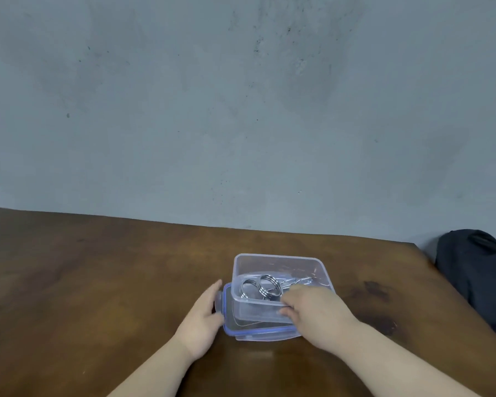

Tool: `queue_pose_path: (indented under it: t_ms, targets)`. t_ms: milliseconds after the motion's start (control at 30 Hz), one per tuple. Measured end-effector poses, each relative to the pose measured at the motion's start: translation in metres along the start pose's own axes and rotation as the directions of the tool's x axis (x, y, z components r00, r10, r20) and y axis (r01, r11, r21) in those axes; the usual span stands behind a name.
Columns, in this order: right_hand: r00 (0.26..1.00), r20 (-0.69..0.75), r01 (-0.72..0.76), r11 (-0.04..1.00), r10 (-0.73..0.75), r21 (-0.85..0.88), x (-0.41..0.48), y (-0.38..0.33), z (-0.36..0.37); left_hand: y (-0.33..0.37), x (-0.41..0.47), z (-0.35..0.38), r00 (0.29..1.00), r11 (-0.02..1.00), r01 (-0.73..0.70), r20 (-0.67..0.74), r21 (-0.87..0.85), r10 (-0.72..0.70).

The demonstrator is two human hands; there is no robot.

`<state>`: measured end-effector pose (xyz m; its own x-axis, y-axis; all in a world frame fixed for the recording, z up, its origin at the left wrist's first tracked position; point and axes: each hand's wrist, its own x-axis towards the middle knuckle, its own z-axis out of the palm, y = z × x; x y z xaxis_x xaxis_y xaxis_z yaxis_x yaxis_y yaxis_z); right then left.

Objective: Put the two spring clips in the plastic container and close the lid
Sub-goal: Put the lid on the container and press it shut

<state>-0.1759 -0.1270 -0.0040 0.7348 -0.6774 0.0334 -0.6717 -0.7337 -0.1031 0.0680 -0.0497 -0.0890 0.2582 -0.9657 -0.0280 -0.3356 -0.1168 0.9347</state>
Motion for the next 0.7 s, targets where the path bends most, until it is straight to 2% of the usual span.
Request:
queue_pose_path:
  t_ms: [33, 67, 133, 200, 300, 333, 367, 467, 533, 600, 700]
  targets:
    - [1.000, -0.018, -0.009, 1.000, 0.010, 0.013, -0.002, 0.002, -0.005, 0.000, -0.005, 0.001, 0.996, 0.981, -0.077, 0.052, 0.178, 0.068]
    - [0.999, -0.034, -0.017, 1.000, 0.017, 0.018, -0.005, 0.003, -0.011, -0.001, -0.008, 0.005, 0.983, 0.910, -0.172, 0.122, 0.377, 0.136]
    - [0.997, -0.069, -0.021, 1.000, 0.021, -0.001, -0.008, 0.007, -0.019, 0.003, -0.014, 0.015, 0.950, 0.712, -0.306, 0.246, 0.632, 0.190]
    - [0.995, -0.101, -0.021, 0.999, 0.017, -0.034, -0.010, 0.011, -0.024, 0.009, -0.018, 0.023, 0.925, 0.593, -0.381, 0.291, 0.709, 0.246]
    - [0.994, -0.112, -0.026, 0.998, 0.019, -0.060, -0.016, 0.014, -0.025, 0.010, -0.027, 0.029, 0.802, 0.291, -0.547, 0.392, 0.785, 0.451]
    - [0.993, -0.113, -0.021, 0.998, 0.014, -0.063, -0.017, 0.015, -0.025, 0.015, -0.033, 0.026, 0.764, 0.241, -0.580, 0.417, 0.778, 0.492]
    - [0.994, -0.109, -0.017, 0.998, 0.010, -0.063, -0.019, 0.016, -0.024, 0.022, -0.039, 0.023, 0.730, 0.235, -0.611, 0.423, 0.756, 0.537]
    - [0.997, -0.073, -0.021, 0.998, 0.017, -0.058, -0.021, 0.021, -0.018, 0.061, -0.062, 0.009, 0.661, 0.314, -0.701, 0.417, 0.640, 0.624]
    - [0.999, -0.020, -0.029, 0.999, 0.028, -0.040, -0.022, 0.024, -0.011, 0.083, -0.070, -0.004, 0.612, 0.328, -0.738, 0.378, 0.590, 0.695]
    - [1.000, 0.008, -0.022, 0.999, 0.023, -0.038, -0.026, 0.023, -0.010, 0.098, -0.074, -0.014, 0.619, 0.380, -0.732, 0.321, 0.565, 0.716]
    - [0.994, 0.107, -0.042, 0.998, 0.038, 0.038, -0.027, 0.026, -0.003, 0.108, -0.069, -0.020, 0.671, 0.484, -0.690, 0.225, 0.538, 0.707]
